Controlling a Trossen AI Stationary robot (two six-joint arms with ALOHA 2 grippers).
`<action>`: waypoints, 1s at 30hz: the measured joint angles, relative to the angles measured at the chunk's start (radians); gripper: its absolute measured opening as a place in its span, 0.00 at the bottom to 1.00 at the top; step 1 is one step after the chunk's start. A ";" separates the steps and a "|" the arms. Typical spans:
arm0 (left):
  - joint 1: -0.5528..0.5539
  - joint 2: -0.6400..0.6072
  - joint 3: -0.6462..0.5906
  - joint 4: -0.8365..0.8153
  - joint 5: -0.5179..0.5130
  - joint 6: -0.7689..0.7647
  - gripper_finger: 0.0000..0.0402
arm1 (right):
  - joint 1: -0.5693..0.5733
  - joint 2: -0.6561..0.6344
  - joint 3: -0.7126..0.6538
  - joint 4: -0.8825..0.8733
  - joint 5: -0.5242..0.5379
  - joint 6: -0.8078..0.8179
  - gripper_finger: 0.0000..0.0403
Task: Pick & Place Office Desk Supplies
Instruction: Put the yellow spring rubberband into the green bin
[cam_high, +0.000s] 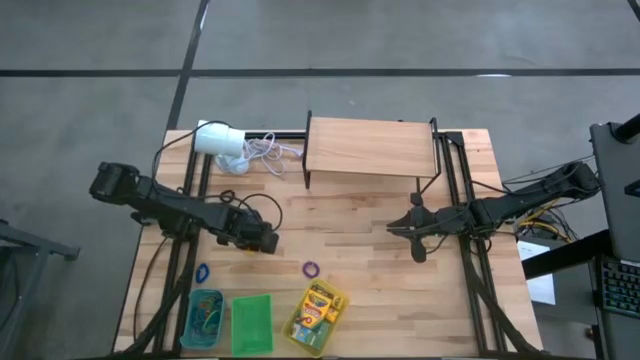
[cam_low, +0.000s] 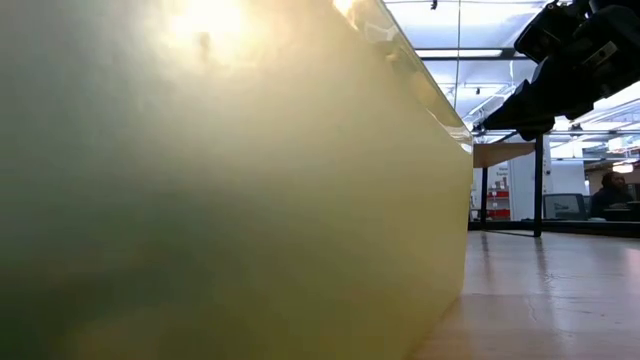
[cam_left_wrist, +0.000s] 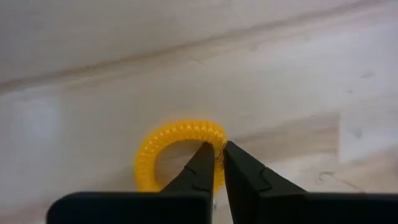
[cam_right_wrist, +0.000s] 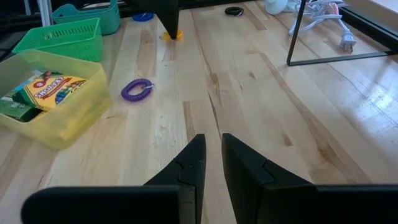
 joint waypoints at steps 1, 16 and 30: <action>0.000 -0.003 0.009 -0.010 0.013 0.007 0.06 | 0.000 0.000 0.000 0.000 0.000 0.000 0.13; -0.056 -0.128 0.277 -0.160 0.221 -0.064 0.07 | 0.000 0.000 0.000 0.000 0.000 0.000 0.13; -0.374 -0.118 0.385 -0.066 0.112 -0.655 0.07 | 0.000 0.000 0.000 0.000 0.000 0.000 0.13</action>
